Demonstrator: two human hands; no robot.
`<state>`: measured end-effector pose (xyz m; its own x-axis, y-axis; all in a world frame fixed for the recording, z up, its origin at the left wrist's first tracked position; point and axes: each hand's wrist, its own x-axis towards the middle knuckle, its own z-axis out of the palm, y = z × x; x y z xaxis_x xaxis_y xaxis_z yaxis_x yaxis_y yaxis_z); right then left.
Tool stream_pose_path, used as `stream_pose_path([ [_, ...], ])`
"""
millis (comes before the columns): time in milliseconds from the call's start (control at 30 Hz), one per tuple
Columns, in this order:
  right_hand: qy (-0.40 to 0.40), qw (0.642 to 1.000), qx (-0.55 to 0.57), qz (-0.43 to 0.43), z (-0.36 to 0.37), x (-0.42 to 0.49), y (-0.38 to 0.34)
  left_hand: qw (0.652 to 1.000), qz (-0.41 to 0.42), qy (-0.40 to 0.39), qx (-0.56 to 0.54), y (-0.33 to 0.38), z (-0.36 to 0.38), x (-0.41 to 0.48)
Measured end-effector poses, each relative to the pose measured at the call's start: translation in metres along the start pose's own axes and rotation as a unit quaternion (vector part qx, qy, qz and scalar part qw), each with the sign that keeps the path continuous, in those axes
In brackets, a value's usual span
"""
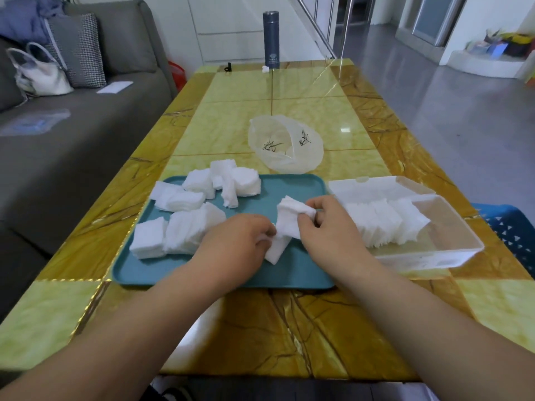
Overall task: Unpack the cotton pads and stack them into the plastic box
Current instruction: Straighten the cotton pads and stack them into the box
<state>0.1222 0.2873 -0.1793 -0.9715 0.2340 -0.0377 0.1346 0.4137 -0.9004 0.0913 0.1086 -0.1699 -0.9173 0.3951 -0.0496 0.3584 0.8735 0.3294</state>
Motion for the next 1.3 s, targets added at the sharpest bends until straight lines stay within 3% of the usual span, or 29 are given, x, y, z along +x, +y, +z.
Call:
stream_pose_path([
  [133, -0.003, 1.0, -0.025, -0.003, 0.001, -0.002, -0.003, 0.994, -0.045, 0.085, 0.044, -0.006, -0.005, -0.015],
  [267, 0.013, 0.999, -0.034, -0.01, 0.002, -0.002, 0.0, 0.992, -0.095, 0.069, -0.038, -0.008, 0.006, -0.015],
  [500, 0.027, 0.999, -0.029, -0.021, 0.001, 0.001, 0.004, 0.996, -0.057, 0.065, -0.002, 0.0, 0.006, 0.0],
  [667, 0.031, 0.999, -0.018, -0.008, 0.002, 0.003, 0.003, 0.982, -0.038, 0.082, -0.164, -0.005, -0.006, -0.002],
  [833, 0.034, 0.999, 0.021, -0.005, 0.0, 0.003, -0.001, 0.926, -0.009, 0.056, -0.373, -0.012, -0.025, -0.017],
  [933, 0.002, 0.998, 0.061, -0.024, -0.004, 0.0, -0.011, 0.885, 0.009, 0.025, -0.465, -0.014, -0.027, -0.018],
  [1067, -0.091, 0.986, 0.134, -0.024, -0.004, -0.007, -0.019, 0.873, 0.001, 0.022, -0.488, -0.015, -0.023, -0.013],
  [1167, -0.144, 0.974, 0.175, -0.008, -0.006, -0.009, -0.019, 0.875, -0.013, 0.037, -0.482, -0.016, -0.021, -0.012],
  [1300, -0.155, 0.968, 0.195, 0.003, -0.009, -0.009, -0.018, 0.889, -0.012, 0.043, -0.456, -0.016, -0.021, -0.012],
])
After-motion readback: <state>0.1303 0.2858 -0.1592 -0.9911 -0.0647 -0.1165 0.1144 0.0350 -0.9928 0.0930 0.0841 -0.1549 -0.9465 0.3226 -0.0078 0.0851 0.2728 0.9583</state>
